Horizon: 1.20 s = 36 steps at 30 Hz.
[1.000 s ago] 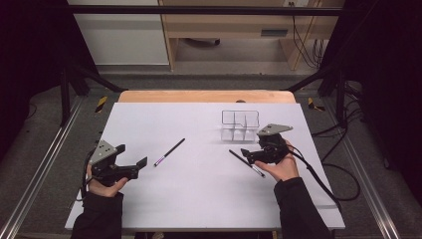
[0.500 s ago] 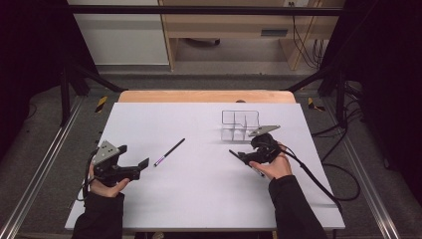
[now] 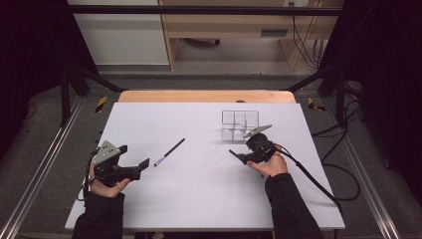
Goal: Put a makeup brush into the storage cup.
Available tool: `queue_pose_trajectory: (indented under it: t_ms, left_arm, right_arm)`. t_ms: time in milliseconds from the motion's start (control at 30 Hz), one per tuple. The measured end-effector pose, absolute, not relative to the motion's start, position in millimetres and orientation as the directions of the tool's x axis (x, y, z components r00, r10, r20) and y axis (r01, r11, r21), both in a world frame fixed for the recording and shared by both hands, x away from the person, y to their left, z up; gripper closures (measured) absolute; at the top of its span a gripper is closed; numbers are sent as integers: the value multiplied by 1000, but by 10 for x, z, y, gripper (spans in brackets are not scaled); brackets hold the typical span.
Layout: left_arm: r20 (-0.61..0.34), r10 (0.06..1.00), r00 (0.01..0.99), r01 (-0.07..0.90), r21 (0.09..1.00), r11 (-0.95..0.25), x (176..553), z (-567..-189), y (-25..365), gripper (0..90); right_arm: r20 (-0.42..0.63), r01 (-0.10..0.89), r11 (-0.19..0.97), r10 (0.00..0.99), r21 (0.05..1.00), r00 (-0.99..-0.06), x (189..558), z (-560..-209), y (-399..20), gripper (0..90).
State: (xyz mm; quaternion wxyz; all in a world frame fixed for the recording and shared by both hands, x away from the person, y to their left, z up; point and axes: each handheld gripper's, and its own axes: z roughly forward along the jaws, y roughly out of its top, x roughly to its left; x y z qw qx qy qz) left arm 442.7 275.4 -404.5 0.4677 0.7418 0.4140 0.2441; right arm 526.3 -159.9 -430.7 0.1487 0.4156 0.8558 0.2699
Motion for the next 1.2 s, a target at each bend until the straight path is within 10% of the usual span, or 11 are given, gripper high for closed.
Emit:
queue_pose_trajectory:
  t_ms: [1200]
  left_arm:
    - [-25,838,545,385,895,-224,4425,-4044,2741,60]
  right_arm:
    - [20,715,541,791,442,-611,5373,-4544,-1528,819]
